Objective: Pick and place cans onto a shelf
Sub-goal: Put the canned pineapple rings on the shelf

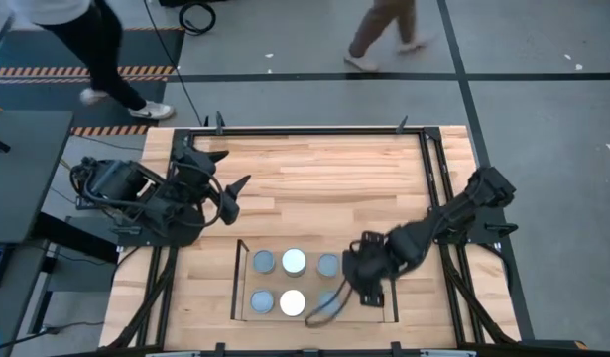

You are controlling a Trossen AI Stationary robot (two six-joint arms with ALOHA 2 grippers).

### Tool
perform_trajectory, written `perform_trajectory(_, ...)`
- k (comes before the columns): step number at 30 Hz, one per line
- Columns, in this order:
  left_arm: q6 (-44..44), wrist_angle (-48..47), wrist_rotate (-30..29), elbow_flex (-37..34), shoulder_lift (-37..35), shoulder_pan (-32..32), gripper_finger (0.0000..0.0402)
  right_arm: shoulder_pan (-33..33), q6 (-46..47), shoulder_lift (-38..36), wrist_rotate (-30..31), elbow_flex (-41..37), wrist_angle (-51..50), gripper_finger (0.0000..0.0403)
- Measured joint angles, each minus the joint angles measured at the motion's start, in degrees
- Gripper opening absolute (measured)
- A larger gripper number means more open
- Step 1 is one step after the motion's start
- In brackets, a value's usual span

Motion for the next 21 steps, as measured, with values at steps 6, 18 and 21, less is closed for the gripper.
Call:
perform_trajectory(6, -0.63, 0.04, 0.88, 0.0, 0.0, -2.52, 0.0339, 5.18, 4.68, 5.12, 0.68, -1.87, 3.63, 0.0297)
perform_trajectory(18, -2.17, 0.56, 1.07, 0.0, 0.0, -5.39, 0.0339, 6.81, 6.68, 12.13, 0.32, -2.38, 7.95, 0.0297)
perform_trajectory(21, -2.14, 1.41, 1.07, 0.0, 0.0, -5.39, 0.0339, 6.86, 7.36, 12.66, -0.48, -2.43, 7.98, 0.0298)
